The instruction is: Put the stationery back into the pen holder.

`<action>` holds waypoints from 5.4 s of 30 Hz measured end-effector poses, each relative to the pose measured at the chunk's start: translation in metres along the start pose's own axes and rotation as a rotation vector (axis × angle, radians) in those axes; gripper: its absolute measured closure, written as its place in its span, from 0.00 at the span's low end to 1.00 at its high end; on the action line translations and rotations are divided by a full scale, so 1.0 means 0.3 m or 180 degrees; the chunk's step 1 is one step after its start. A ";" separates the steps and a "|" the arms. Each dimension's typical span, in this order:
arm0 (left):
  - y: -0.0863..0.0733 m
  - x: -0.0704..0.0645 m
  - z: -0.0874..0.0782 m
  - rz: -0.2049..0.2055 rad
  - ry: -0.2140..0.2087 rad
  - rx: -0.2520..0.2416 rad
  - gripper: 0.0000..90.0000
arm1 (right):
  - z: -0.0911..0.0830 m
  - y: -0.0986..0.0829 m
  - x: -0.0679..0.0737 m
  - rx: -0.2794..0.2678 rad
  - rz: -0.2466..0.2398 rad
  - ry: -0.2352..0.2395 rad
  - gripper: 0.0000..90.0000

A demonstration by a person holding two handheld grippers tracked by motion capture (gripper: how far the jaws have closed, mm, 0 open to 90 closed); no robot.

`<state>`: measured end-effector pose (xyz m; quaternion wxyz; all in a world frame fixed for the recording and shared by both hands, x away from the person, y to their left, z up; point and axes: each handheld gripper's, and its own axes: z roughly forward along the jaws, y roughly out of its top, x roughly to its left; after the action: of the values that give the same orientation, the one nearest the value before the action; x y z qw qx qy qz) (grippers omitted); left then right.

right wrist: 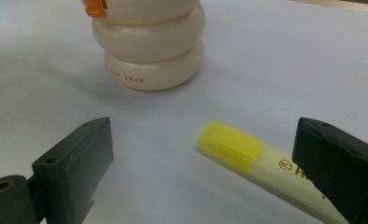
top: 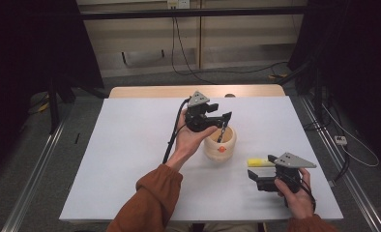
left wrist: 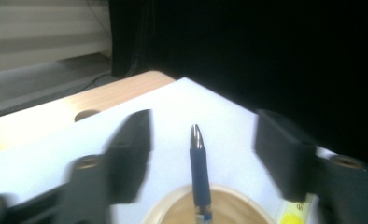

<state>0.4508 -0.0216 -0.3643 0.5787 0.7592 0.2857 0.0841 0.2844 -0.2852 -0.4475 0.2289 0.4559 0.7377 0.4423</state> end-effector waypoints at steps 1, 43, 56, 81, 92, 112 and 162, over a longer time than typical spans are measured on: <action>0.000 0.002 -0.006 0.0014 -0.0010 0.0025 0.31 | 0.000 0.000 0.000 0.0001 0.0000 -0.0001 0.06; -0.179 0.139 -0.458 0.0160 0.0603 0.0478 0.07 | -0.022 -0.007 0.011 -0.0021 -0.0112 -0.0057 0.06; -0.321 0.134 -0.608 0.0085 0.0734 0.0623 0.08 | -0.028 0.024 -0.023 0.0021 -0.0052 -0.0041 0.10; -0.483 0.084 -0.804 -0.0017 0.1114 0.0457 0.08 | -0.033 0.055 -0.129 0.0134 0.0128 -0.0441 0.43; -0.483 0.070 -0.797 0.0072 0.1072 0.0475 0.08 | -0.013 0.089 -0.194 0.0329 0.0202 -0.0335 0.91; -0.480 0.066 -0.798 0.0079 0.1043 0.0432 0.08 | 0.113 0.055 -0.302 0.0916 0.0467 -0.0381 1.00; -0.482 0.078 -0.806 0.0034 0.1047 0.0449 0.09 | 0.017 0.042 -0.255 0.1299 0.0311 -0.0115 1.00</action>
<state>0.3107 0.2158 -0.4266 0.4690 0.7754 0.3778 0.1900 0.3308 -0.3474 -0.4444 0.1233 0.5359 0.7848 0.2860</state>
